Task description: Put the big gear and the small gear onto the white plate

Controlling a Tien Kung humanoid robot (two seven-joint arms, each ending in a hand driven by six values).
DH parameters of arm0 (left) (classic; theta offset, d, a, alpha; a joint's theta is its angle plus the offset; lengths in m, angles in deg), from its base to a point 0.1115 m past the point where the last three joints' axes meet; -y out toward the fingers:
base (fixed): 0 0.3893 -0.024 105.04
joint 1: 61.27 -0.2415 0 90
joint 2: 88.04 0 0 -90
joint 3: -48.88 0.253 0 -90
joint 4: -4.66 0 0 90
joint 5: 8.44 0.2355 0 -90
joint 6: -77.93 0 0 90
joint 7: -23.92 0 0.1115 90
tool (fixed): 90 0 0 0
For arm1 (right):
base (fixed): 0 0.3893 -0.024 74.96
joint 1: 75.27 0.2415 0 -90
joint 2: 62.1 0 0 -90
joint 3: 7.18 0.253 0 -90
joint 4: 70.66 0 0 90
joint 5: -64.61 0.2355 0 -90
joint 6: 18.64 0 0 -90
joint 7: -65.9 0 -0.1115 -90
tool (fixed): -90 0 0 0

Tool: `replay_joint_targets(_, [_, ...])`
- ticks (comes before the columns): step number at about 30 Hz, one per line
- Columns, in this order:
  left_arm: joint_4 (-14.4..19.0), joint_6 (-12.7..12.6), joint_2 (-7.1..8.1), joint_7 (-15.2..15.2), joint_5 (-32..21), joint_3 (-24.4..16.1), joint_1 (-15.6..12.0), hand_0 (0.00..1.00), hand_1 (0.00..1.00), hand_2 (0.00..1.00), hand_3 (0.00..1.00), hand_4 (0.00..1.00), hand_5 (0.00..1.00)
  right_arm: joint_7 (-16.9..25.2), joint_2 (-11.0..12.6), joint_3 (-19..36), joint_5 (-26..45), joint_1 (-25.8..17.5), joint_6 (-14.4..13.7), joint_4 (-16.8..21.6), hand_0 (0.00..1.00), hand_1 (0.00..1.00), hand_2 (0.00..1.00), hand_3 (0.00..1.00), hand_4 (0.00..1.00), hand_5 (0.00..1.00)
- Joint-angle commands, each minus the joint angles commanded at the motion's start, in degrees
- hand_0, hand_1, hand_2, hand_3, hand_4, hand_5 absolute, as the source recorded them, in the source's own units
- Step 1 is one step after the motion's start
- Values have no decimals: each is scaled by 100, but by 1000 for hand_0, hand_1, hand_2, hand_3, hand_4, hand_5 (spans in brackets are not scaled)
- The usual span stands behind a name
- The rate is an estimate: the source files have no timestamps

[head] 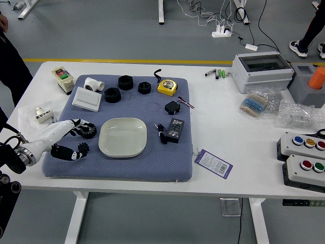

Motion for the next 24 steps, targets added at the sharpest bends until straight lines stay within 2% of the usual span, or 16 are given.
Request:
replay_joint_targets(8, [-168, -315, -36, -57, 0, 62, -49, 559, 657, 734, 795, 880, 2, 5, -3, -61, 29, -11, -4, 2, 712, 715, 757, 569, 803, 665])
replay_joint_targets(9, [-197, -400, -41, -66, 0, 67, -55, 528, 619, 693, 780, 865, 2, 3, -1, -86, 36, -8, -4, 3, 712, 715, 757, 569, 803, 665])
replay_joint_targets(13, [-278, -586, -47, -82, 0, 83, -67, 528, 619, 693, 780, 865, 2, 4, 4, -141, 56, -4, -5, 4, 712, 715, 757, 569, 803, 665])
replay_joint_targets(15, [-319, -636, -49, -84, 0, 100, -64, 514, 588, 663, 768, 845, 2, 6, 8, -153, 60, -2, -5, 5, 713, 714, 757, 568, 803, 665])
replay_joint_targets(20, [-427, -689, -52, -82, 0, 164, -40, 514, 588, 663, 768, 845, 2, 5, 11, -192, 80, 8, -5, 6, 713, 714, 757, 568, 803, 665])
replay_joint_targets(21, [-430, -689, -52, -82, 0, 165, -39, 474, 543, 605, 723, 783, 2, 5, 11, -193, 81, 9, -5, 6, 712, 714, 757, 568, 803, 665])
replay_joint_targets(24, [-539, -784, -67, -91, 0, 203, -20, 474, 543, 605, 723, 783, 2, 9, 17, -182, 87, 16, -10, 8, 712, 714, 757, 568, 803, 665])
